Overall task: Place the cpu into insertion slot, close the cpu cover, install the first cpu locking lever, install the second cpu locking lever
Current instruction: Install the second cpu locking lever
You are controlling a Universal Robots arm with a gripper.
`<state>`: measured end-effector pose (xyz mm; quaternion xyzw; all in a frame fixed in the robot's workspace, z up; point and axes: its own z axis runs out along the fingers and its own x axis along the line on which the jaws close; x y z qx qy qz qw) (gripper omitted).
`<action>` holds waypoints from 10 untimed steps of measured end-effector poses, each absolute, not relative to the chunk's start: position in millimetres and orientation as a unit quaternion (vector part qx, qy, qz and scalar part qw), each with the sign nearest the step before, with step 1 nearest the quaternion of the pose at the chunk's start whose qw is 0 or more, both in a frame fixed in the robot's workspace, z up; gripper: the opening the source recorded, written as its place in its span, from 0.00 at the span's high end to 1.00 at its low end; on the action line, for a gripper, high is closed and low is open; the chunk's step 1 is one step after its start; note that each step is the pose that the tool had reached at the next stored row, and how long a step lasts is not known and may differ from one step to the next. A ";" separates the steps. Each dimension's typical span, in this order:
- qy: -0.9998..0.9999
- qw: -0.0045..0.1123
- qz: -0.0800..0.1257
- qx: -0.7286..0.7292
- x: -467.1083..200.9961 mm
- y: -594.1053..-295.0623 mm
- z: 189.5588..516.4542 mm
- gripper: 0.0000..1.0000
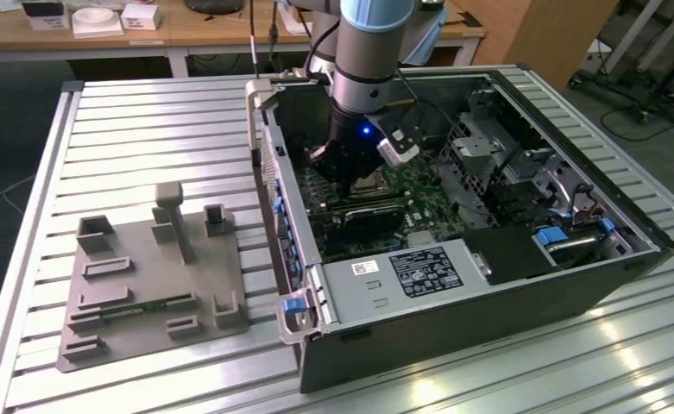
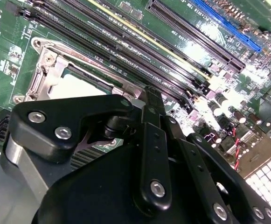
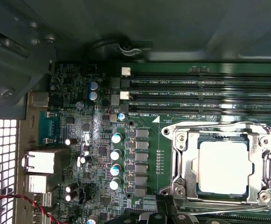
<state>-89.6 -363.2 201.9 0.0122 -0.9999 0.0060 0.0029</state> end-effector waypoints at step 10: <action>-1.000 0.003 0.005 0.012 -89.6 -362.4 202.0 0.90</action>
